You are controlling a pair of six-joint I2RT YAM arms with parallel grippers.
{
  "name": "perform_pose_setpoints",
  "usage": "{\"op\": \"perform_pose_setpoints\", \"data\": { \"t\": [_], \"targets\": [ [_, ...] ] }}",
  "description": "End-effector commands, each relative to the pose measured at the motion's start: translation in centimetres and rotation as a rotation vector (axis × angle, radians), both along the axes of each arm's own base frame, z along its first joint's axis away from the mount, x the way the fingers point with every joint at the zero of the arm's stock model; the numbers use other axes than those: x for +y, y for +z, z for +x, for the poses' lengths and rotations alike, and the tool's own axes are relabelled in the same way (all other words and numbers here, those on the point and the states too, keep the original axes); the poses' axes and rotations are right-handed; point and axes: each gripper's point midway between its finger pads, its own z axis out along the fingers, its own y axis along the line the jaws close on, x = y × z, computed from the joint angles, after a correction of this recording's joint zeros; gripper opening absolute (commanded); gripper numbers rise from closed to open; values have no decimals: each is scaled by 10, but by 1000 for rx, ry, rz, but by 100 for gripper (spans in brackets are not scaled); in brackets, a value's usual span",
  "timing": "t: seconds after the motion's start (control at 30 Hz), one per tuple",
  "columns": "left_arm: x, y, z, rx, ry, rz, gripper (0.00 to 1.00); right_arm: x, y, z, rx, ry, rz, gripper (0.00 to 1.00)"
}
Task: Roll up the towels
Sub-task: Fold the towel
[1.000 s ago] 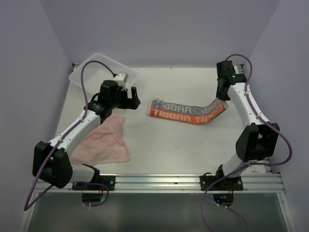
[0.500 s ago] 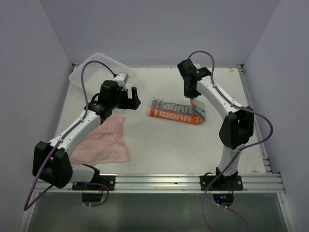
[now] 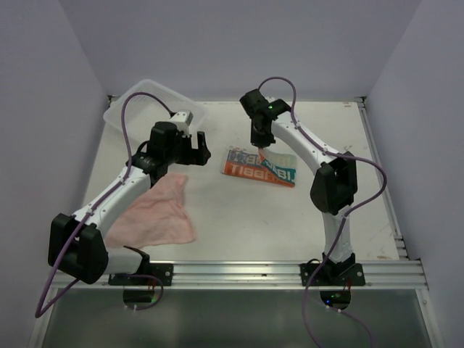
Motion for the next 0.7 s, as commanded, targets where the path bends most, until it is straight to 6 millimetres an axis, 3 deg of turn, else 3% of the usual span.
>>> {"op": "perform_pose_setpoints", "data": {
  "t": [0.0, 0.43, 0.67],
  "targets": [
    [-3, 17, 0, -53, -9, -26, 98, 13, 10, 5, -19, -33, 66, 0],
    [-4, 20, -1, -56, -14, -33, 98, 38, 28, 9, -53, -27, 119, 0],
    [-5, 19, -1, -56, -16, -34, 98, 50, 16, 12, -31, -12, 143, 0]
  ]
}}
